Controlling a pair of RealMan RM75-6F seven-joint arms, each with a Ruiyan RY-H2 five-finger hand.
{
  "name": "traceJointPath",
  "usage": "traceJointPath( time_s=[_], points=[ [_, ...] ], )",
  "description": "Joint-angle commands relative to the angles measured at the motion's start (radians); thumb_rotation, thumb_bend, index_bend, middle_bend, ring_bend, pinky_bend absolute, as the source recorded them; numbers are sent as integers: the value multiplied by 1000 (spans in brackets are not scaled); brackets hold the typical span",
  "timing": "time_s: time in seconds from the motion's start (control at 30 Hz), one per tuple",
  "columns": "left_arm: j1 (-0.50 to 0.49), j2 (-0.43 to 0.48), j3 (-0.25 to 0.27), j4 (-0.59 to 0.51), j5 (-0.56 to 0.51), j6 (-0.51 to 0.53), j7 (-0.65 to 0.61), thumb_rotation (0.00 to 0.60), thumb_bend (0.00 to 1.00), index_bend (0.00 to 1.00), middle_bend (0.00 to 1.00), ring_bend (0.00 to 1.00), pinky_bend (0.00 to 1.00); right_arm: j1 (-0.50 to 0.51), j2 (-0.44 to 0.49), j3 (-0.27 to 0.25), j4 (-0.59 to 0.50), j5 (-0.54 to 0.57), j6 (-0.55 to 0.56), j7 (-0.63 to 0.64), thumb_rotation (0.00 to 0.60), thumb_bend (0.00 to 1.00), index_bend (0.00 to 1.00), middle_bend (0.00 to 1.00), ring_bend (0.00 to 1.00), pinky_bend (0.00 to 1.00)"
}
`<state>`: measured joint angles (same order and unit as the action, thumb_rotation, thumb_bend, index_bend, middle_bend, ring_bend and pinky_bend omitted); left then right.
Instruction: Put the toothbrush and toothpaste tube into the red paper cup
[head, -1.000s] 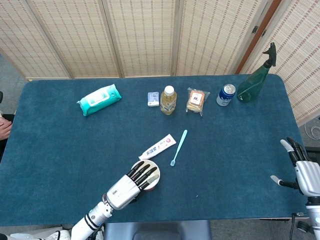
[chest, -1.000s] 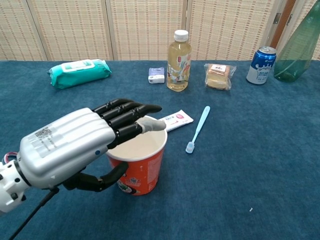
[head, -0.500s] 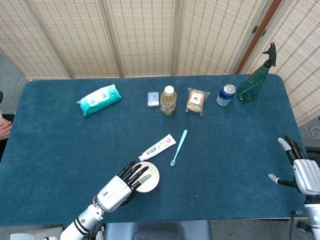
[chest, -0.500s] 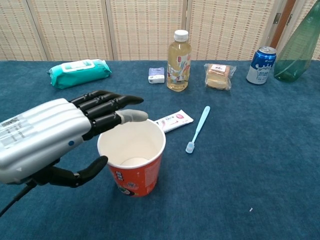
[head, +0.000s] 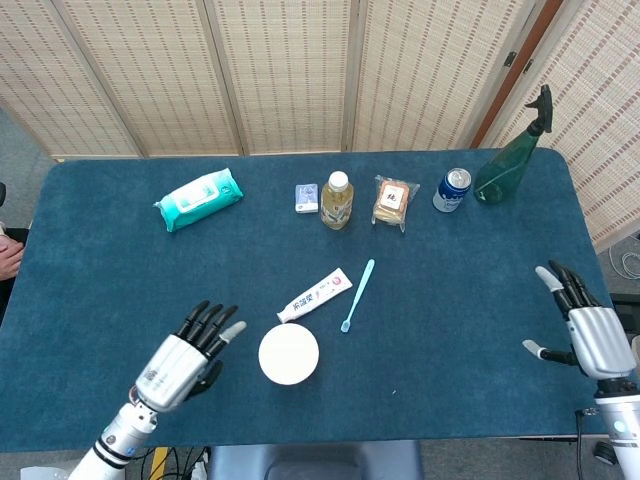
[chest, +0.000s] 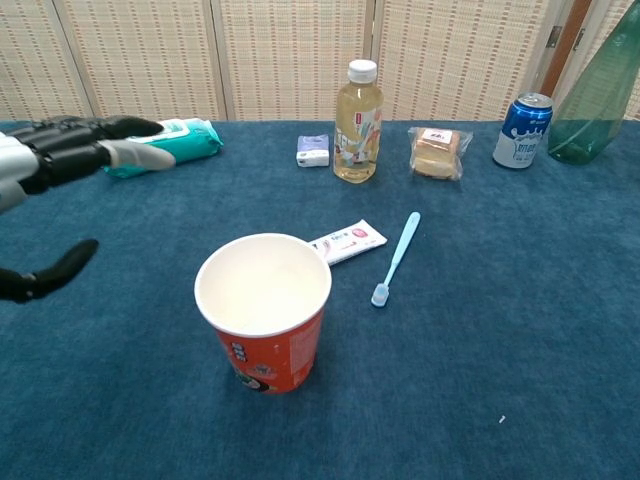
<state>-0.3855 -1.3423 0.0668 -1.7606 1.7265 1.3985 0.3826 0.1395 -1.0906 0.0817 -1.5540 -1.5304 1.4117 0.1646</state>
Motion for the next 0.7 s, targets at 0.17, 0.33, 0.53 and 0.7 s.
traceJointPath(
  time_s=[0.17, 0.33, 0.53, 0.7],
  points=[
    [28, 78, -69, 31, -93, 37, -72, 600, 579, 236, 0, 0, 0, 79, 16, 27, -61, -23, -71, -67, 600, 0, 54, 0, 0, 327],
    [41, 98, -91, 69, -159, 24, -156, 600, 587, 287, 0, 0, 0, 159, 21, 46, -83, -30, -160, -107, 600, 27, 150, 0, 0, 327],
    [53, 97, -115, 130, -198, 28, -146, 600, 592, 287, 0, 0, 0, 268, 2, 76, -68, -13, -284, -150, 600, 101, 245, 0, 0, 327],
    [59, 104, -138, 145, -262, 1, -180, 600, 594, 287, 0, 0, 0, 356, -37, 97, -28, 11, -377, -199, 600, 123, 308, 0, 0, 325]
  ],
)
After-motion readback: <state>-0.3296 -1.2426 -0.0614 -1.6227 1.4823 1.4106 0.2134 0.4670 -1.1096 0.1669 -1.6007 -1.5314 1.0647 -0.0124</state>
